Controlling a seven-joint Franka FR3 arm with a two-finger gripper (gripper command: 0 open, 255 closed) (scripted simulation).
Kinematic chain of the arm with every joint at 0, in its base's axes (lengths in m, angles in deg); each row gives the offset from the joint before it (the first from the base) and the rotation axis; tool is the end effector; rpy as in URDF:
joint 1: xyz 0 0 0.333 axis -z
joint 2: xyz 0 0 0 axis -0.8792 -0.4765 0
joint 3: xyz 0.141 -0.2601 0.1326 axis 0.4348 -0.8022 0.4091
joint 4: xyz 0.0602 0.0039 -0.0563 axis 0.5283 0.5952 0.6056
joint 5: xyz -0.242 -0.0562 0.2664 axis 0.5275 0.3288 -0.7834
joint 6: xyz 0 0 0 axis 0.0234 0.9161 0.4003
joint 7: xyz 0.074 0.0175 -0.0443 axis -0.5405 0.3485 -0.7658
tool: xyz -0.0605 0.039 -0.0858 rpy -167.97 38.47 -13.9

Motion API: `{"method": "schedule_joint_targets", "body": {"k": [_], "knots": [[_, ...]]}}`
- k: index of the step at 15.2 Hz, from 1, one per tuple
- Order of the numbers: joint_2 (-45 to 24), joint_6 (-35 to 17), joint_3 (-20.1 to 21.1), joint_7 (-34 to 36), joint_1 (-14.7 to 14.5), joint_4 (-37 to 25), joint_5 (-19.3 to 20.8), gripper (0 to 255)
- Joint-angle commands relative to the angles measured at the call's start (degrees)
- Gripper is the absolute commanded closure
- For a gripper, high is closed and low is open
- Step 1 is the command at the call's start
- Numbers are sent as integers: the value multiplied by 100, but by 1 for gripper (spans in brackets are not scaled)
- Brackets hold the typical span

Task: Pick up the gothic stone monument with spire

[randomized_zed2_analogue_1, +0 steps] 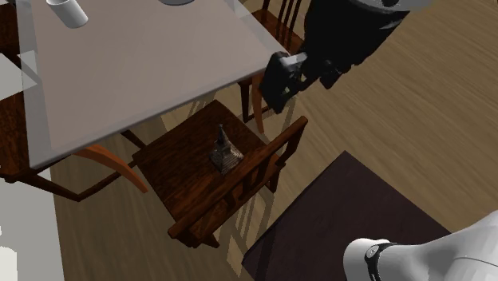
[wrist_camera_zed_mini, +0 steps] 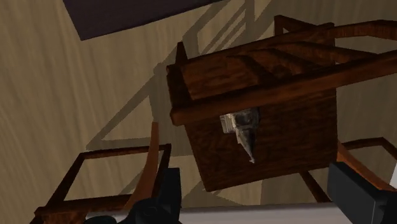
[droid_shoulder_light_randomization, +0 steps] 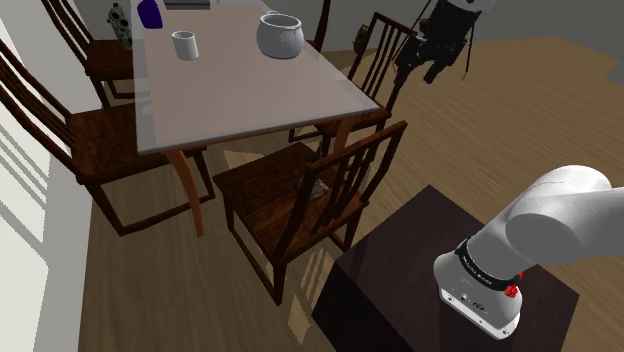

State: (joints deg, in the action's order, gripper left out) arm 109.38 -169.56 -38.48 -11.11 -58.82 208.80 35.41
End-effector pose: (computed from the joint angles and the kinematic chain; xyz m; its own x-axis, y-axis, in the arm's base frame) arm 0.3027 0.0087 0.5720 0.9614 -0.2285 0.1533 -0.2278 -0.9735 -0.0224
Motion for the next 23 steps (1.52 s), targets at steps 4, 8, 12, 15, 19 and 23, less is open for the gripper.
{"method": "schedule_joint_targets", "body": {"k": [4,8,12,15,19,23], "knots": [[-527,-920,609,1208,190,423,-142,0],[-1169,-1648,1102,2186,391,564,-161,0],[-1976,-2336,1592,3240,659,530,-18,0],[-2672,-2796,1946,4114,909,395,256,0],[-3702,-3280,2318,5442,1232,73,925,0],[-4804,-3551,2381,6887,1333,-410,1858,0]]}}
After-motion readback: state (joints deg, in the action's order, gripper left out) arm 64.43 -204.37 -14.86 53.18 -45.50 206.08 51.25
